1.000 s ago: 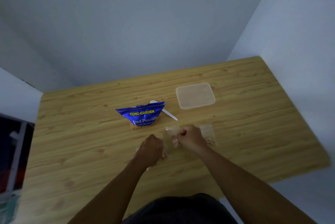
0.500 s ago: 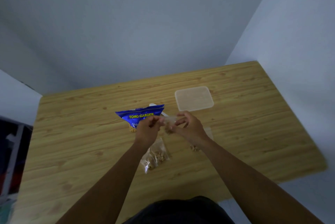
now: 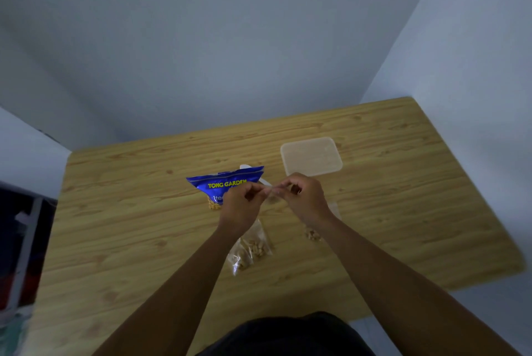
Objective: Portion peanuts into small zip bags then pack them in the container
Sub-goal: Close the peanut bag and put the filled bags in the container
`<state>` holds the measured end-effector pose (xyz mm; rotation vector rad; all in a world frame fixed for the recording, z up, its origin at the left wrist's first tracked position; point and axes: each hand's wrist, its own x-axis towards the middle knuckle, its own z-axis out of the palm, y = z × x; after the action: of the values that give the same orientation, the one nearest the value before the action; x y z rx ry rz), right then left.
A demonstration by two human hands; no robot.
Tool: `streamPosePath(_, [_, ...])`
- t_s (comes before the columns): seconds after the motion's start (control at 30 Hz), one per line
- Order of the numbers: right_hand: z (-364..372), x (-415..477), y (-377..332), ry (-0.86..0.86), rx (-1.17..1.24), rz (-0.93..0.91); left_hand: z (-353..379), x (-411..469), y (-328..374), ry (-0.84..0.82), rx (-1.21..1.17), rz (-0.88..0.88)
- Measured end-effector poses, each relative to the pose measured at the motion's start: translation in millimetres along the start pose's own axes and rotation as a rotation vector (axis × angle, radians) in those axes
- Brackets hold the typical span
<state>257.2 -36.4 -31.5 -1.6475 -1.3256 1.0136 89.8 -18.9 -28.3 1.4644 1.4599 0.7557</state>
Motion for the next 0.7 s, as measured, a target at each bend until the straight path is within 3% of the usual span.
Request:
streamPosePath(0.23, [-0.6, 4.7, -1.3, 0.013, -0.160, -0.038, 8.5, -4.2, 6.6, 0.007, 0.118, 0.077])
streamPosePath(0.57, [-14.6, 2.6, 8.6, 0.038, -0.134, 0.209, 19.7, -8.9, -0.3, -0.036, 0.086, -0.035])
streamPosePath(0.7, [-19.3, -1.6, 20.1, 0.001, 0.017, 0.284, 25.5, -10.8, -2.8, -0.072, -0.075, -0.155])
